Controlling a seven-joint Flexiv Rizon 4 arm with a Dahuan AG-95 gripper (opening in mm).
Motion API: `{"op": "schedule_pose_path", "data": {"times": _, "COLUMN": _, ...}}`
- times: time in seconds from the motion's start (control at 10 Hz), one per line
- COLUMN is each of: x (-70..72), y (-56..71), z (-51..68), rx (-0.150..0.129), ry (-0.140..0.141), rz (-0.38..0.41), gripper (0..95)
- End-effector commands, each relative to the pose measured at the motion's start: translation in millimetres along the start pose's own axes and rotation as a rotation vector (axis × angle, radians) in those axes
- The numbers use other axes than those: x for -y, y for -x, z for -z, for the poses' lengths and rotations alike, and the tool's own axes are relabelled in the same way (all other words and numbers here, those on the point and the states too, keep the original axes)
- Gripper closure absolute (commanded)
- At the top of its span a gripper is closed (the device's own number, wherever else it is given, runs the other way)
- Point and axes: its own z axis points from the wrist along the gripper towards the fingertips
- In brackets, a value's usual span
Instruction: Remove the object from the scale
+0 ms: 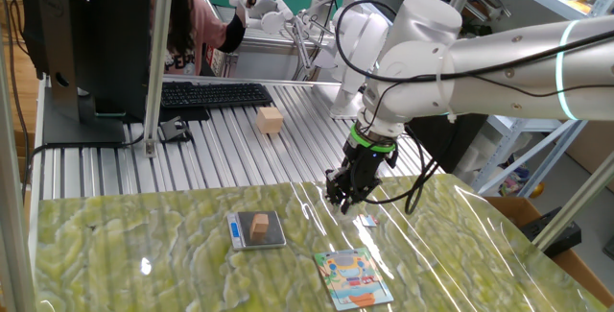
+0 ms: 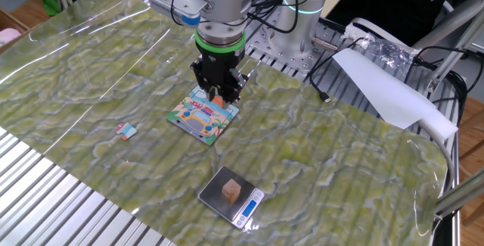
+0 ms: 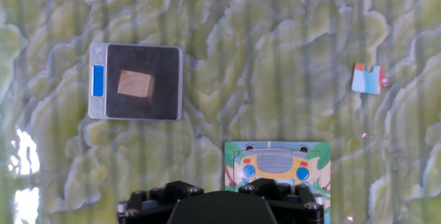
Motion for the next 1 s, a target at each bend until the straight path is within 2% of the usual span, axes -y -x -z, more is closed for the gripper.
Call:
{"op": "schedule_pose_path", "data": {"times": 0.1, "x": -0.1, "y": 1.4, "z": -0.3, "rx": 0.001, "ry": 0.0, "rz": -0.002, "gripper": 95.0}}
{"op": "schedule_pose_path", "data": {"times": 0.6, "x": -2.1, "y": 0.8, "z": 0.7, "rx": 0.008, "ry": 0.004, "rz": -0.023, "gripper": 95.0}}
{"op": "schedule_pose_path", "data": {"times": 1.0, "x": -15.2, "y": 1.3, "z": 7.8, "rx": 0.012, "ry": 0.002, "rz": -0.04, "gripper": 95.0}}
